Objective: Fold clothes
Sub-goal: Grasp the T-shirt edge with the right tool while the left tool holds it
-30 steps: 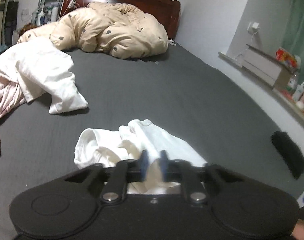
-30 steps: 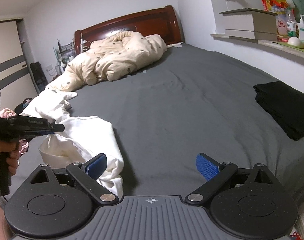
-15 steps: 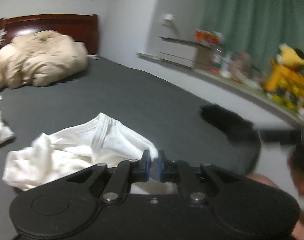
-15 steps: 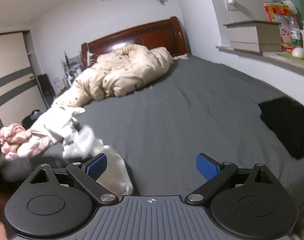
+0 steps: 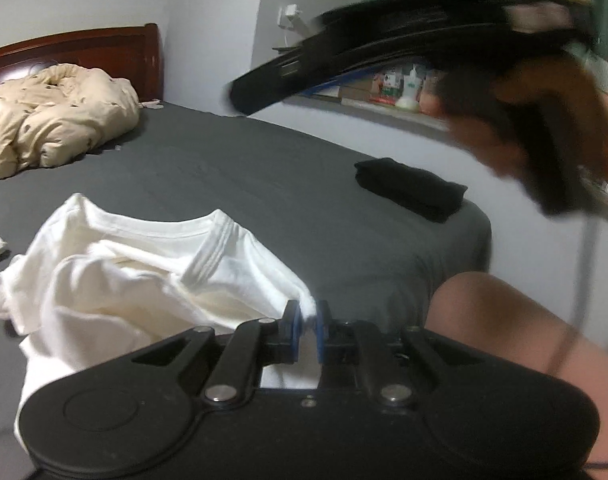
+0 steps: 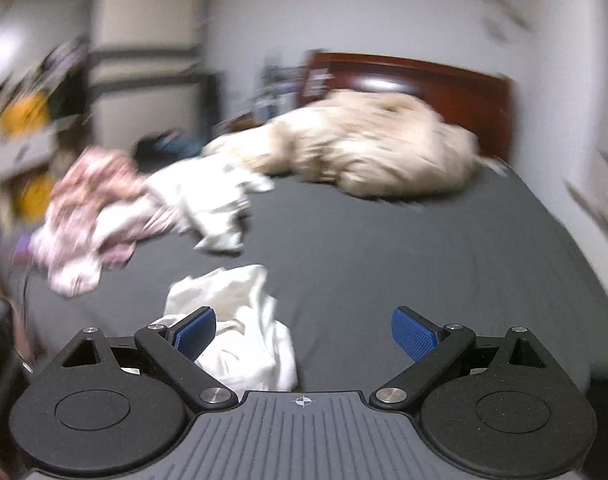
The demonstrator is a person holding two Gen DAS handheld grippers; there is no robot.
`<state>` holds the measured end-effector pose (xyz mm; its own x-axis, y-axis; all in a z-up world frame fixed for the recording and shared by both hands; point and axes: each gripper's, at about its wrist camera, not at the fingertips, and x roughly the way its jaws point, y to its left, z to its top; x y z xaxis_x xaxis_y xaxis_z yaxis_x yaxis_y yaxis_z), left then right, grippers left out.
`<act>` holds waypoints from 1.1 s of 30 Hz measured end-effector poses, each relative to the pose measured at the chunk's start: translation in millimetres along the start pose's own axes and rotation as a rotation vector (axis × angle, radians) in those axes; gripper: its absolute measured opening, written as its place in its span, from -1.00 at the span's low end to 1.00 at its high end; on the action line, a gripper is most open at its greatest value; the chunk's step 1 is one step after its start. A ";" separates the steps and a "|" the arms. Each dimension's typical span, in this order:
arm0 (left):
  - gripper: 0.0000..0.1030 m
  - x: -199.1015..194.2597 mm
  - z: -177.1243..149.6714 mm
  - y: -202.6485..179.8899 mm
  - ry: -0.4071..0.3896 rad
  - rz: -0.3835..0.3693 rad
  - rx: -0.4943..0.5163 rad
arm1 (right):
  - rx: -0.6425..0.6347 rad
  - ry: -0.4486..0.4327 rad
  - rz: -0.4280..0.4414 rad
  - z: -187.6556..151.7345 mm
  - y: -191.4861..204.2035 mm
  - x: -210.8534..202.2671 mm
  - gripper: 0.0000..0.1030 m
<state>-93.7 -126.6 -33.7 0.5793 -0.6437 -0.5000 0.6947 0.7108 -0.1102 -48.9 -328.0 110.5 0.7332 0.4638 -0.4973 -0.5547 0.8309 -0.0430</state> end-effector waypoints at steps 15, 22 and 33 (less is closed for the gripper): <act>-0.84 -19.1 -14.4 9.3 -0.033 0.006 -0.028 | -0.856 0.344 0.381 49.1 74.6 185.9 0.30; -0.84 -20.8 -17.7 14.8 -0.042 -0.012 -0.038 | -0.924 0.459 0.466 71.6 89.7 228.1 0.00; -0.84 -21.0 -19.2 15.8 -0.047 -0.019 -0.037 | -0.873 0.666 0.574 67.8 90.3 270.3 -0.19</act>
<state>-103.1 -96.4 -41.4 0.5861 -0.6692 -0.4567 0.6902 0.7077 -0.1512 125.8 -106.7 31.0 0.0965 0.2338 -0.9675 -0.9931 -0.0420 -0.1092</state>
